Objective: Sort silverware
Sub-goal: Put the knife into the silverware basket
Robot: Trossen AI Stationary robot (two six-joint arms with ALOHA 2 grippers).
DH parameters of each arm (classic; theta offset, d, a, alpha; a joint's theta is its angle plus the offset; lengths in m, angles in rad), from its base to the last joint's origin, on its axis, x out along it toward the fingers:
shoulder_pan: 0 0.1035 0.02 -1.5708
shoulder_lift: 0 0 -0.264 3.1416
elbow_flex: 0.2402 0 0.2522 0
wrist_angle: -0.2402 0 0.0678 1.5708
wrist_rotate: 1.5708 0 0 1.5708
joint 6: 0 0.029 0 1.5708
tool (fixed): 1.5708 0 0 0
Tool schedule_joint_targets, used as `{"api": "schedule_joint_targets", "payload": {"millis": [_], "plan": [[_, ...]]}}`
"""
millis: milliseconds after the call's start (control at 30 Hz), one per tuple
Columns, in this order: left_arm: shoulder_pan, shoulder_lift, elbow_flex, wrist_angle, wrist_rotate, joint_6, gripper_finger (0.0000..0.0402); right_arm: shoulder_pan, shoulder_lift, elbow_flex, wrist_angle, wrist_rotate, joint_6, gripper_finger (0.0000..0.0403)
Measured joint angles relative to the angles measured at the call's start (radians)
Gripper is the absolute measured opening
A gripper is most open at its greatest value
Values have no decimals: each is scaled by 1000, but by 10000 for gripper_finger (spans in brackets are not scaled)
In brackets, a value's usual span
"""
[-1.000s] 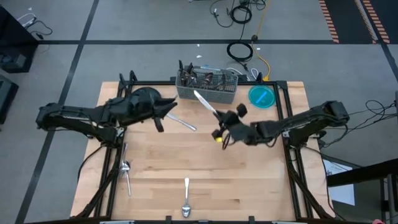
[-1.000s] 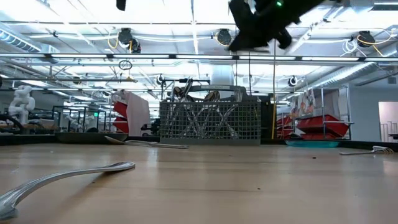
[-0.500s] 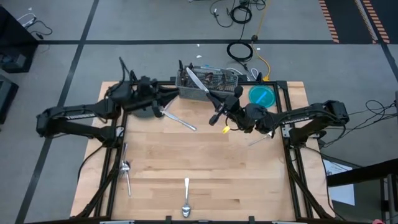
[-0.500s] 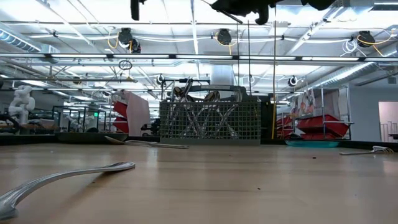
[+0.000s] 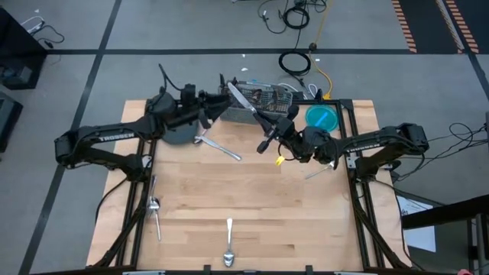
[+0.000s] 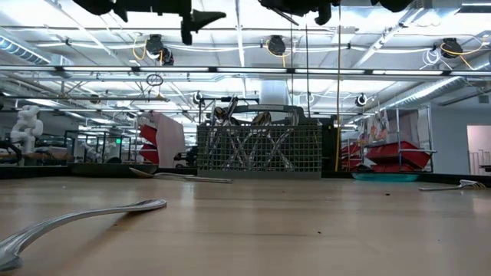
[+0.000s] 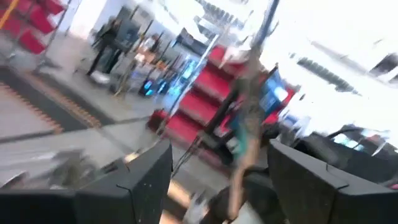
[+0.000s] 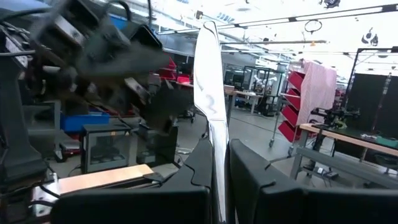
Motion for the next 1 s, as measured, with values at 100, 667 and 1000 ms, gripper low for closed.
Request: {"api": "schedule_joint_targets", "payload": {"millis": [100,667,1000], "plan": [[0,29,1,89,0,-6,261,-13,0,0,0,0,1,14],[10,157,1,339,-54,-6,260,-57,0,0,-23,-57,15,14],[10,228,60,359,-59,-5,241,-71,0,0,-15,-78,17,14]]}}
